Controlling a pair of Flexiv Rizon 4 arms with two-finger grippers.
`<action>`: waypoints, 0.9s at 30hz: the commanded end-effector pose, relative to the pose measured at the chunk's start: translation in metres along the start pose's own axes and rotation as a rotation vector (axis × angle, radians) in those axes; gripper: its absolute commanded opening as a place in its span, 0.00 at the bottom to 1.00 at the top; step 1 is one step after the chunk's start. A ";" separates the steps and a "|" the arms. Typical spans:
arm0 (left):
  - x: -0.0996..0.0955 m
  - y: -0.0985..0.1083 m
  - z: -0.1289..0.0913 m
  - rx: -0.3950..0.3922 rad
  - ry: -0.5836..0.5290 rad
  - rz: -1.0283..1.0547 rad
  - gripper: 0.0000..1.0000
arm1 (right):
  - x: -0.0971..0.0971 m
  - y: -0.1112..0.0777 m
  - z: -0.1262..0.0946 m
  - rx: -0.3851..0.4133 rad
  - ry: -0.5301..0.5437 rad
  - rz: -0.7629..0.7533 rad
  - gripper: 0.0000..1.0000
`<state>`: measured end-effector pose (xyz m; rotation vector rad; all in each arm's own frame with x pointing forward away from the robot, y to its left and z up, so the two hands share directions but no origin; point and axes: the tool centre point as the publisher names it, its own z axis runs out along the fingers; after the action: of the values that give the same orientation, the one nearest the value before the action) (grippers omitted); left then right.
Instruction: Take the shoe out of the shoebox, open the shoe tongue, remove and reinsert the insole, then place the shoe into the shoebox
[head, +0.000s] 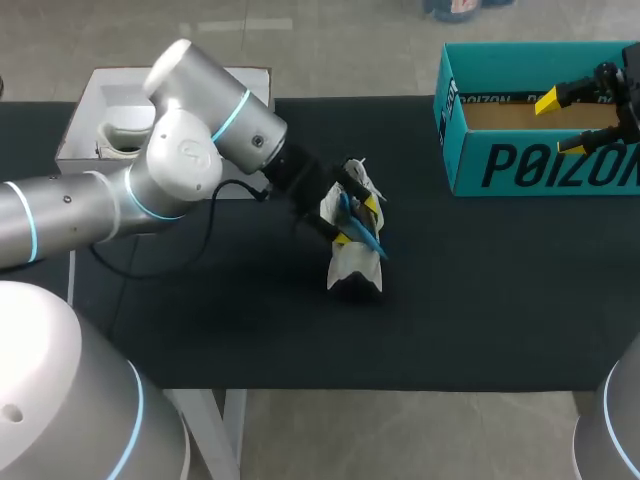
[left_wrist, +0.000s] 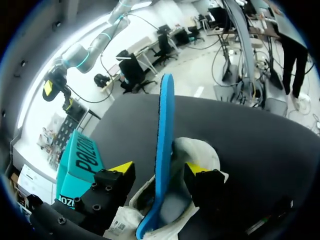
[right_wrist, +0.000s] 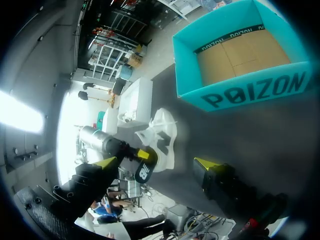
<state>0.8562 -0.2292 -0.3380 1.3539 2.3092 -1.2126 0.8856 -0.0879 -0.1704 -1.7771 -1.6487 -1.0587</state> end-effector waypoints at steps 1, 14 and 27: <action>-0.004 0.000 0.004 -0.021 0.015 0.001 0.31 | 0.000 0.000 0.000 0.000 -0.003 0.000 1.00; -0.006 -0.001 -0.005 -0.016 -0.039 -0.021 0.00 | 0.000 0.000 0.000 0.000 -0.003 0.000 1.00; -0.012 -0.027 -0.006 0.129 -0.068 0.006 0.00 | 0.000 0.000 0.000 0.000 -0.003 0.000 1.00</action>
<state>0.8410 -0.2390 -0.3125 1.3157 2.2180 -1.4015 0.8856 -0.0879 -0.1704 -1.7771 -1.6486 -1.0587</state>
